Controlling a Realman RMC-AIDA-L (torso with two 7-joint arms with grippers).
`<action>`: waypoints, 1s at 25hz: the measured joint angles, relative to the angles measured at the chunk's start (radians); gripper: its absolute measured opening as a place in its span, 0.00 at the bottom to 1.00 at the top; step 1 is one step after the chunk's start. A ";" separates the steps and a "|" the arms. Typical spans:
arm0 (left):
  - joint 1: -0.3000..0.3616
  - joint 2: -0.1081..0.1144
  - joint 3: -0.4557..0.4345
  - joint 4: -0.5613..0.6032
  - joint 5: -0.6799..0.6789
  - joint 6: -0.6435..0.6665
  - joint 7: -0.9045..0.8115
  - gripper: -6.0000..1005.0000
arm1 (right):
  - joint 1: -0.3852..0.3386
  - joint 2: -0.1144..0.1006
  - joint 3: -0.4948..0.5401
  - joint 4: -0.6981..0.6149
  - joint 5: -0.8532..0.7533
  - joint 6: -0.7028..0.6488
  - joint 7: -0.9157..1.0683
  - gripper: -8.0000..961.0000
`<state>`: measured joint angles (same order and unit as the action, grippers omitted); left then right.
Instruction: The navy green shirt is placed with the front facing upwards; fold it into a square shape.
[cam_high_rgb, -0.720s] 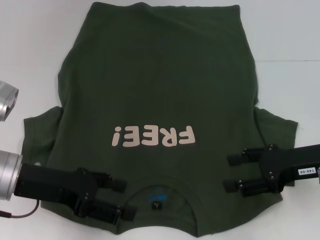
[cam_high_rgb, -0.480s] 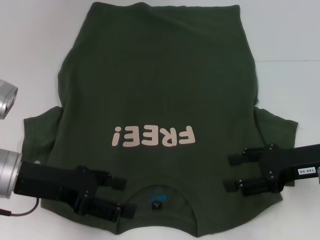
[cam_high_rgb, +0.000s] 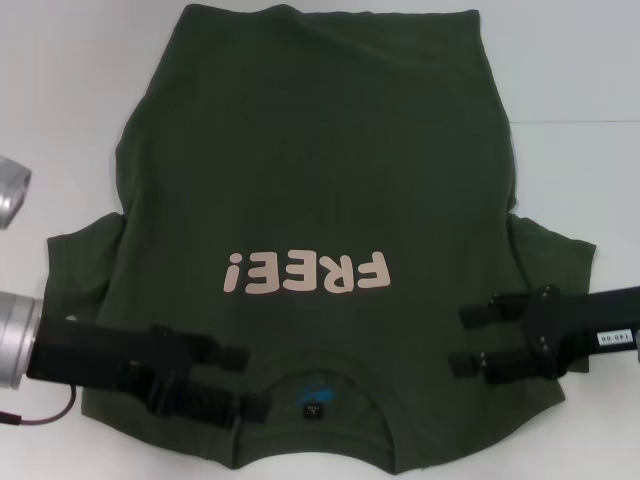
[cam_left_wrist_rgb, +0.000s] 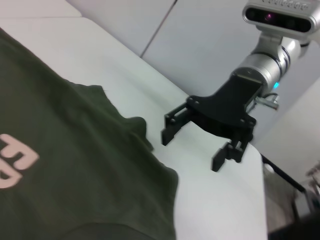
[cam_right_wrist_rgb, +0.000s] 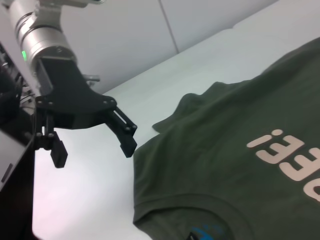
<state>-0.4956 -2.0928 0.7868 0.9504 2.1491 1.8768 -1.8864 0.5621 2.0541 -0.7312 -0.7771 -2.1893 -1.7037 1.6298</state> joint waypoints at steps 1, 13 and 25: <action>0.000 0.003 -0.014 0.000 0.000 -0.017 -0.038 0.94 | 0.000 0.000 0.004 0.000 0.001 0.009 0.016 0.89; 0.003 0.053 -0.304 -0.015 0.000 -0.092 -0.456 0.94 | 0.123 -0.048 0.020 0.011 0.009 0.186 0.598 0.89; 0.042 0.067 -0.417 -0.123 0.034 -0.346 -0.557 0.93 | 0.253 -0.128 0.022 0.155 0.016 0.328 0.775 0.89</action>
<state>-0.4535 -2.0259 0.3700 0.8278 2.1836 1.5311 -2.4437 0.8156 1.9264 -0.7095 -0.6225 -2.1734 -1.3757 2.4046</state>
